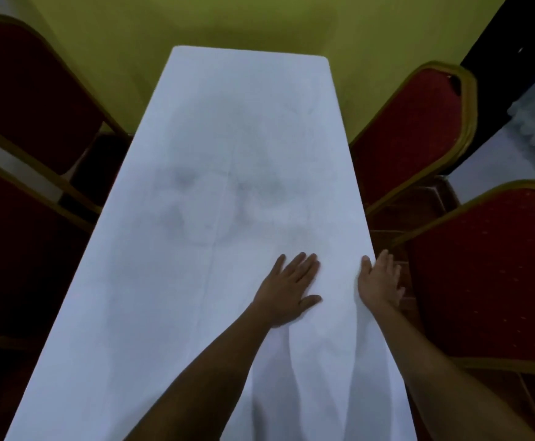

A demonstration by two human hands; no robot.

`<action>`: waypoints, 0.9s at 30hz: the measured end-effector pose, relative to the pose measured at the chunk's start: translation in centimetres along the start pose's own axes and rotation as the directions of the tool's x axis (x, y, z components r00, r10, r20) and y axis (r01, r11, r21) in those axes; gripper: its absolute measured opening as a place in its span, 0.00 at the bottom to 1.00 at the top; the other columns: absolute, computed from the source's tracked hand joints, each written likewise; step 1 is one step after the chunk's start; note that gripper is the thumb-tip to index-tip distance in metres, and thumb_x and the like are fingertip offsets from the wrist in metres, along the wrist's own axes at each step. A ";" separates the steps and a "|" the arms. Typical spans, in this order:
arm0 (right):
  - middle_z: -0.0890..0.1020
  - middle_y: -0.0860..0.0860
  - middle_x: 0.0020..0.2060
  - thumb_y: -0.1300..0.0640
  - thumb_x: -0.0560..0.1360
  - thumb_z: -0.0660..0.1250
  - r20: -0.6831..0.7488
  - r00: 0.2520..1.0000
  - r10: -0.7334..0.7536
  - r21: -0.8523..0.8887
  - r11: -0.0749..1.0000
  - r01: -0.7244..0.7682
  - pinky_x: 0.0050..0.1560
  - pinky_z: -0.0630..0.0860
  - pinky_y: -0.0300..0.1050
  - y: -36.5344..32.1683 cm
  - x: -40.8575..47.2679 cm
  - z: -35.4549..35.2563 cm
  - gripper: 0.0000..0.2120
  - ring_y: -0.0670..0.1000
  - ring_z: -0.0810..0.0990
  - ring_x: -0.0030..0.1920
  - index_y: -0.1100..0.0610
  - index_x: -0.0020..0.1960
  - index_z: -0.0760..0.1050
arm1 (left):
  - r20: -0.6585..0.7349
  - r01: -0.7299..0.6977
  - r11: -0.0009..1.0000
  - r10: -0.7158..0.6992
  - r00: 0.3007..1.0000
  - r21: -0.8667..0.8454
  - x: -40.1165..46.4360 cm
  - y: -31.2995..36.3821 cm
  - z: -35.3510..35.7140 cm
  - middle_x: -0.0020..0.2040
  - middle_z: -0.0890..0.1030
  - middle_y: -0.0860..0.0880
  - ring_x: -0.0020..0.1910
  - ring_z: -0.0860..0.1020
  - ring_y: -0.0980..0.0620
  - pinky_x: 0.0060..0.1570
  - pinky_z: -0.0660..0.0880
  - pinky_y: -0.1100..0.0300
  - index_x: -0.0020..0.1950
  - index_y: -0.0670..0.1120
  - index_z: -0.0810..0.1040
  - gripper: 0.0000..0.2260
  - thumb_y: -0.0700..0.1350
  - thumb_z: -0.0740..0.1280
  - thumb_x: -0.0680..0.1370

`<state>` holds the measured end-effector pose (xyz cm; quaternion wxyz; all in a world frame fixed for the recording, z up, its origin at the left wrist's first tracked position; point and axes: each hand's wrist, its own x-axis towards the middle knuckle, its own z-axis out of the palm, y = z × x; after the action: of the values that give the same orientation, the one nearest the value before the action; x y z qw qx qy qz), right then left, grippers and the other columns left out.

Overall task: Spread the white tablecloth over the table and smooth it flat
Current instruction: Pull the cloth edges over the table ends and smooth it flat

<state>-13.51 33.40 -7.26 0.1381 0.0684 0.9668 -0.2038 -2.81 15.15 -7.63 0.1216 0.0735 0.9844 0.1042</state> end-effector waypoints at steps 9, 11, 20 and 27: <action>0.51 0.55 0.79 0.46 0.82 0.52 -0.022 0.941 -0.337 -0.213 0.921 0.325 0.74 0.49 0.65 -9.4 -1.2 2.9 0.29 0.55 0.47 0.79 0.57 0.78 0.52 | -0.187 0.369 0.925 -0.380 0.906 -0.092 -1.6 -16.0 -3.5 0.79 0.55 0.50 0.79 0.54 0.49 0.75 0.49 0.46 0.79 0.48 0.55 0.36 0.65 0.41 0.75; 0.53 0.55 0.79 0.46 0.82 0.52 0.004 0.903 -0.429 -0.206 0.883 0.421 0.74 0.50 0.64 -13.2 -1.6 4.5 0.28 0.55 0.49 0.79 0.58 0.78 0.54 | -0.195 0.443 0.889 -0.458 0.867 -0.115 -3.2 -20.4 -4.0 0.80 0.53 0.51 0.79 0.52 0.50 0.75 0.48 0.45 0.79 0.50 0.53 0.36 0.64 0.38 0.74; 0.52 0.49 0.79 0.43 0.81 0.52 0.330 0.469 -0.819 -0.104 0.462 0.881 0.75 0.45 0.65 -30.2 -5.9 13.9 0.28 0.51 0.47 0.79 0.50 0.78 0.53 | -0.105 0.815 0.373 -0.925 0.366 -0.443 -6.4 -31.2 -5.9 0.77 0.59 0.44 0.72 0.63 0.35 0.65 0.63 0.36 0.77 0.59 0.50 0.29 0.66 0.49 0.79; 0.55 0.46 0.78 0.41 0.80 0.51 0.275 0.487 -0.829 -0.211 0.443 0.872 0.75 0.46 0.63 -33.9 1.3 14.8 0.25 0.51 0.51 0.78 0.42 0.76 0.54 | -0.240 0.816 0.320 -0.944 0.228 -0.481 -4.2 -33.0 -6.6 0.64 0.74 0.34 0.61 0.74 0.32 0.60 0.70 0.42 0.72 0.42 0.64 0.23 0.53 0.54 0.81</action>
<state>-17.62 -3.32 -7.91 0.0891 -0.4633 0.8773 -0.0885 -4.40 -18.77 -7.80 -0.0826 -0.5449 0.8198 0.1553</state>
